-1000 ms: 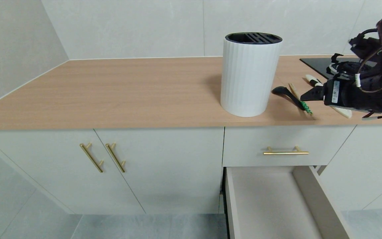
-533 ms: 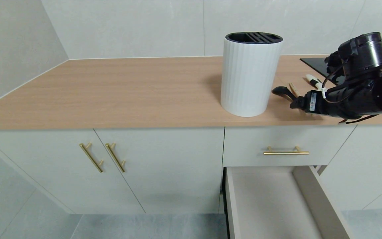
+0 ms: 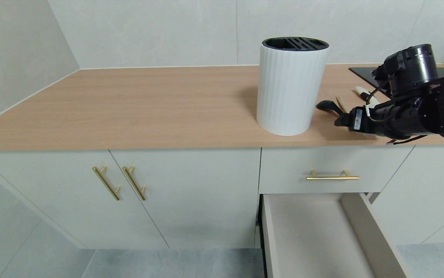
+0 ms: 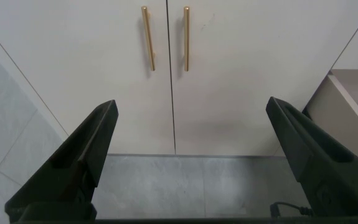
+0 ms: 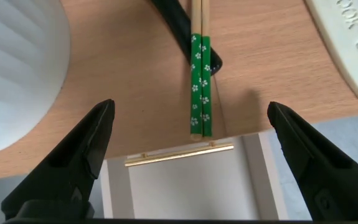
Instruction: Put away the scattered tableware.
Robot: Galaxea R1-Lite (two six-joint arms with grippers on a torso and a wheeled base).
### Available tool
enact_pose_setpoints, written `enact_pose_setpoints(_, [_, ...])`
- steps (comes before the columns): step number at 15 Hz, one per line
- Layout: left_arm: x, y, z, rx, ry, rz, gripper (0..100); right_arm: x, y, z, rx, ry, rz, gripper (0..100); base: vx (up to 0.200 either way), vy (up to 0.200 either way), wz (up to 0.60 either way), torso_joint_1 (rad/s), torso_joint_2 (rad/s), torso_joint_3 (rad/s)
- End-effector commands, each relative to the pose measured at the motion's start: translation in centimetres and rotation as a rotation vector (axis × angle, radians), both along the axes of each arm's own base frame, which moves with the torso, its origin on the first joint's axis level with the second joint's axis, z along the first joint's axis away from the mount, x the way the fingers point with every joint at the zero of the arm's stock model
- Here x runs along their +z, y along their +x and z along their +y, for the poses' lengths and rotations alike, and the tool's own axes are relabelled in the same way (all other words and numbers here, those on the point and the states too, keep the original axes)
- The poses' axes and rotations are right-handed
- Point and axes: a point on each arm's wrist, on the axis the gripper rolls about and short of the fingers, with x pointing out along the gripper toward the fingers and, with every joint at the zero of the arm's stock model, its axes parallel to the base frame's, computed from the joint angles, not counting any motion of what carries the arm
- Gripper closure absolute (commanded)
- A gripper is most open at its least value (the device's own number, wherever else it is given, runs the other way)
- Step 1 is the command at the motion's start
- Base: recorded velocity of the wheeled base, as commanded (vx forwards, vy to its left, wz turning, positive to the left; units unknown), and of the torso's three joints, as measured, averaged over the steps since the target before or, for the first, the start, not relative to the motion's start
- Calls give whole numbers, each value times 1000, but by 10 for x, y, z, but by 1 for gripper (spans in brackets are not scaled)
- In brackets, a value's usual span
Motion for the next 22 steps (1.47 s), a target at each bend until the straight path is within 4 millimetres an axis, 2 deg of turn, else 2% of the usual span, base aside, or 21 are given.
enact_pose_setpoints(1, [0,0,0,1,0,0,0,-4,5,1,-5,-2,-1,0,0,0,0,0,0,0])
enact_pose_setpoints(8, [0,0,0,0,0,0,0,-12,19,-5,-34,1,-10,0,0,0,0,0,0,0])
enact_pose_setpoints(9, [0,0,0,1,0,0,0,-12,21,-5,-37,4,-20,100,0,0,0,0,0,0])
enact_pose_setpoints(13, [0,0,0,1,0,0,0,-9,19,-7,-39,7,-32,100,0,0,0,0,0,0])
enact_pose_setpoints(19, [0,0,0,1,0,0,0,12,-2,-13,-40,24,-88,100,0,0,0,0,0,0])
enact_pose_setpoints(22, [0,0,0,1,0,0,0,34,-41,-24,-26,48,-147,100,0,0,0,0,0,0])
